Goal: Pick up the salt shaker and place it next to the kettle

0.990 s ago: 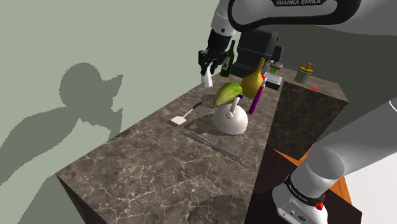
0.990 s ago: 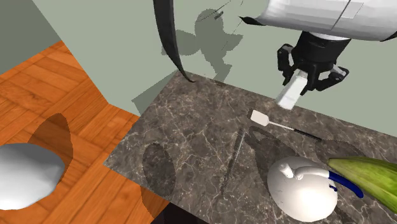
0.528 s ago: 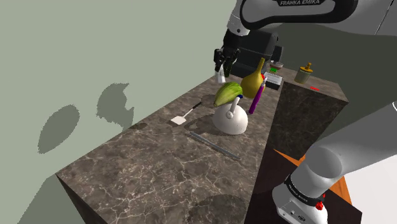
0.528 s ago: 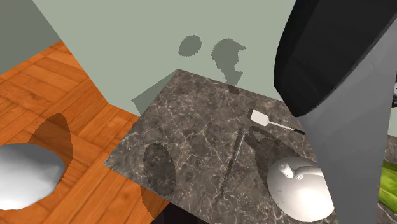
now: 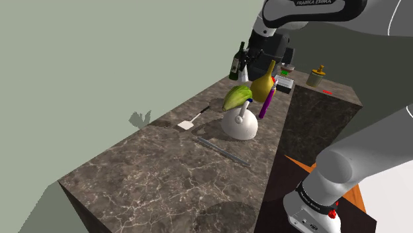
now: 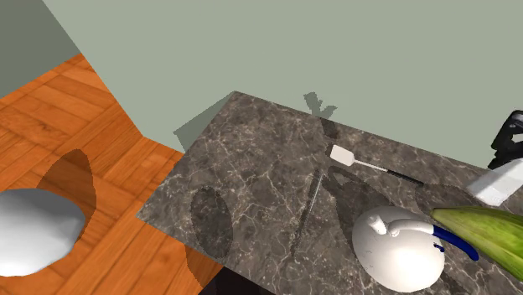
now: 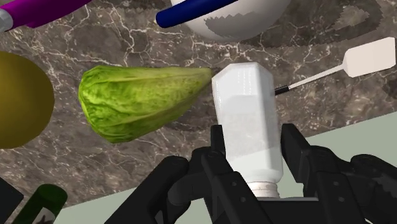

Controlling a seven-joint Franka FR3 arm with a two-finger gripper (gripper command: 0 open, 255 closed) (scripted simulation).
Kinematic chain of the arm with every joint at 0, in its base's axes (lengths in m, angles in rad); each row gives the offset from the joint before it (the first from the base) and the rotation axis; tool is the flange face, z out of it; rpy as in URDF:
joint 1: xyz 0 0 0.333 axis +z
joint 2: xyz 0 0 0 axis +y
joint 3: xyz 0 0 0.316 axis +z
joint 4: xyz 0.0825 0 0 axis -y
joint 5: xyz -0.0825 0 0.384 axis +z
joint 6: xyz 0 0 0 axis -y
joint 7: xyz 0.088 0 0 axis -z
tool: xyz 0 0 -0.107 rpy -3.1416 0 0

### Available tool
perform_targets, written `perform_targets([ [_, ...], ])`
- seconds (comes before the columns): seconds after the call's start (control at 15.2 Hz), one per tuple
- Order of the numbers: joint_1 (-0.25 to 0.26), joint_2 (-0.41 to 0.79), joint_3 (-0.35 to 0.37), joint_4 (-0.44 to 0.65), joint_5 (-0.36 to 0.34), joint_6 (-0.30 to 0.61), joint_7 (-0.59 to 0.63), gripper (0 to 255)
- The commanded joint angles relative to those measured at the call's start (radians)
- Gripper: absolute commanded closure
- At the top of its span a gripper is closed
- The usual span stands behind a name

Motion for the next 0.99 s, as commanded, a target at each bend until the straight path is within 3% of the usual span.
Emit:
perform_targets([
  [0.0, -0.016, 0.008, -0.031, 0.002, 0.000, 0.006, -0.048, 255],
  [0.4, -0.067, 0.077, -0.126, 0.068, 0.002, 0.004, -0.193, 255],
  [0.92, -0.066, 0.079, -0.125, -0.037, 0.004, 0.112, -0.196, 255],
])
